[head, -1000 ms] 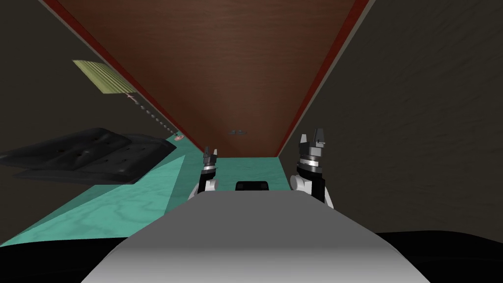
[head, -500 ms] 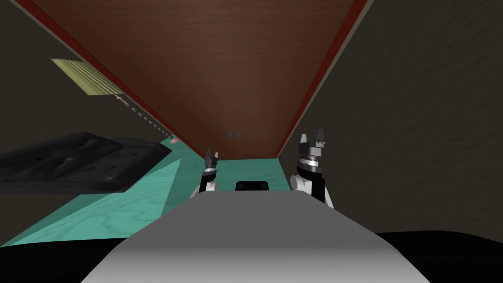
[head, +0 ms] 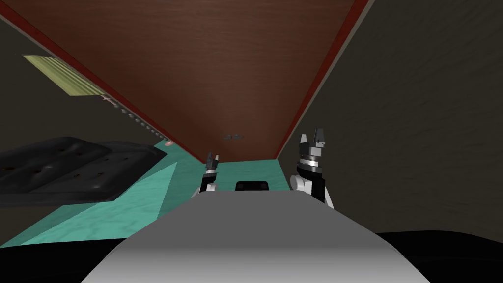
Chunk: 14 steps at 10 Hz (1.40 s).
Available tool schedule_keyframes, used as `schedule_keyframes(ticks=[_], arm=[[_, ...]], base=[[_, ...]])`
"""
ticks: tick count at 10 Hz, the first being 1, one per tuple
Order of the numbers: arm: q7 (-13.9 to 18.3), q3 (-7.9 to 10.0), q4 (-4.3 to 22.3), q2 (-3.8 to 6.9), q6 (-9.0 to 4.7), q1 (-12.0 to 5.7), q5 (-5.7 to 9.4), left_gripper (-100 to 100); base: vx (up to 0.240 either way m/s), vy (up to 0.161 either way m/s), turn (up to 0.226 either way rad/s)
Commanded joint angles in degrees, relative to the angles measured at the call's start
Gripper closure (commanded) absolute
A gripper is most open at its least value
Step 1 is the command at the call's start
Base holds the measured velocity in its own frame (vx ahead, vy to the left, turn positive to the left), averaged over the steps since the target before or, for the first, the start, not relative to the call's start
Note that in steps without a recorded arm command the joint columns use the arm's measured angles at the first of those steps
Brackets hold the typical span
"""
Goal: Pull the door open
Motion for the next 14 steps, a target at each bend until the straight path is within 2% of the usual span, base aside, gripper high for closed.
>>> schedule_keyframes(ticks=[1, 10, 11, 14], arm=[[0.3, 0.00, 1.8, 0.49, -0.38, -0.14, 0.10, -100], [1.0, -0.26, 12.3, 2.11, -2.43, -1.67, 0.36, -100], [1.2, -0.31, 14.2, 2.41, -2.82, -1.97, 0.41, -100], [1.5, -0.41, 17.8, 2.94, -3.51, -2.50, 0.49, -100]], base=[[0.090, 0.001, -0.049], [0.097, 0.014, -0.050], [0.126, 0.007, -0.075], [0.134, 0.015, -0.055]])
